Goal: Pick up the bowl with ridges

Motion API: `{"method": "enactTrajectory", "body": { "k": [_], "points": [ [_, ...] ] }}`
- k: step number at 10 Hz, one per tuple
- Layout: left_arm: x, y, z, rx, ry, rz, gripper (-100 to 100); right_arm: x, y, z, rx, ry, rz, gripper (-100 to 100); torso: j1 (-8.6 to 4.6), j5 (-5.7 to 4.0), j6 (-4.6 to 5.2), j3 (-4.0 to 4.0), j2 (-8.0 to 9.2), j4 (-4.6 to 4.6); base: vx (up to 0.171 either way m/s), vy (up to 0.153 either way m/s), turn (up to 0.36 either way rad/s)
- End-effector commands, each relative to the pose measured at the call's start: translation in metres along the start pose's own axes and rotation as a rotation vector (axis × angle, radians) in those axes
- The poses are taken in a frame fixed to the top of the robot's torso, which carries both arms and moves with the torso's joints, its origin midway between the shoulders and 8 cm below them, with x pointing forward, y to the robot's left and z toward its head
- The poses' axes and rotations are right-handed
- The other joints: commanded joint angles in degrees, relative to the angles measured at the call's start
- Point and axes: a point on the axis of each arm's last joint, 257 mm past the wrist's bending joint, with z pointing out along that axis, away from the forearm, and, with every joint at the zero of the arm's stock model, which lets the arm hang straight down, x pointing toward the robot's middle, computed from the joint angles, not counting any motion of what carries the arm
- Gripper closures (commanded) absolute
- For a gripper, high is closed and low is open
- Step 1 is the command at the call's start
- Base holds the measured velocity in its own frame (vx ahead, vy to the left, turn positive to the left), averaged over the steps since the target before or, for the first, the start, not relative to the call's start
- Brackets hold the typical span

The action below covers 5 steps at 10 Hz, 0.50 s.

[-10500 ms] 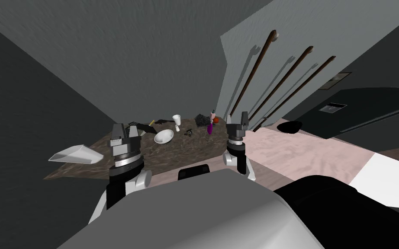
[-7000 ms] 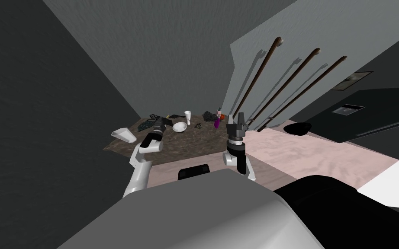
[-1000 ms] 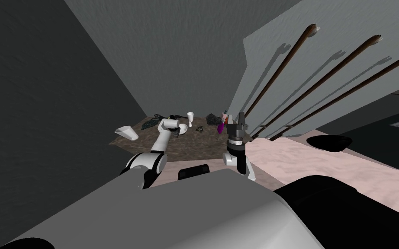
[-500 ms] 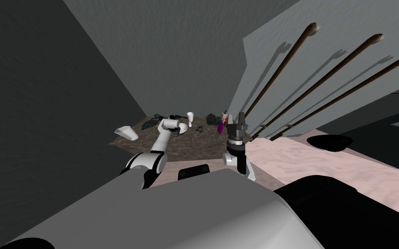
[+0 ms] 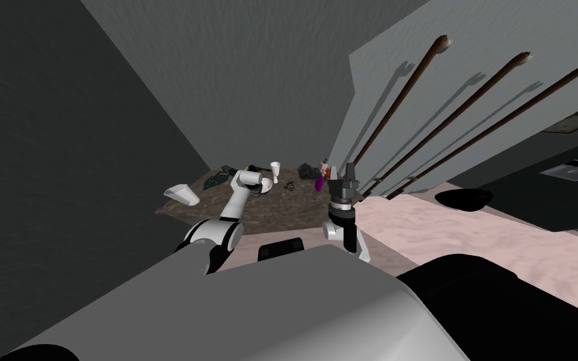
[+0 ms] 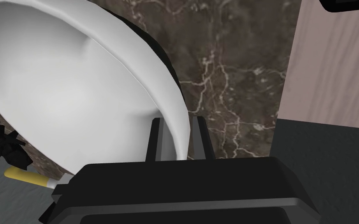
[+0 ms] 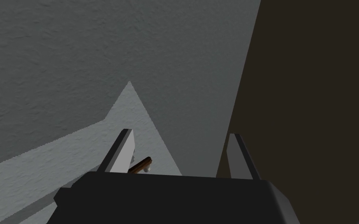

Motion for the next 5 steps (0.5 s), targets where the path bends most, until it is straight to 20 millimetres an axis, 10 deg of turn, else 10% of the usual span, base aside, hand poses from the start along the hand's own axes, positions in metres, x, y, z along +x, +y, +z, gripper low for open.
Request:
{"method": "enactTrajectory", "body": {
  "k": [1,4,5],
  "points": [
    [0.0042,-0.0010,-0.0042,-0.001,-0.005,-0.012,100,0.0000,0.0000,0.0000,0.000,0.000,0.000,0,0.00,0.00,0.00,0.00,0.00,0.00,-0.013,0.061,-0.069],
    [0.0090,-0.0026,-0.0089,-0.002,-0.010,-0.021,100,0.0000,0.0000,0.0000,0.000,0.000,0.000,0,0.04,0.00,0.03,0.03,0.01,0.05,-0.005,0.068,-0.078],
    [0.0099,-0.0027,-0.0095,-0.003,-0.010,-0.025,0,0.0000,0.0000,0.0000,0.000,0.000,0.000,0,-0.06,-0.01,-0.03,0.03,0.01,0.04,-0.001,0.007,0.006]
  ]
}}
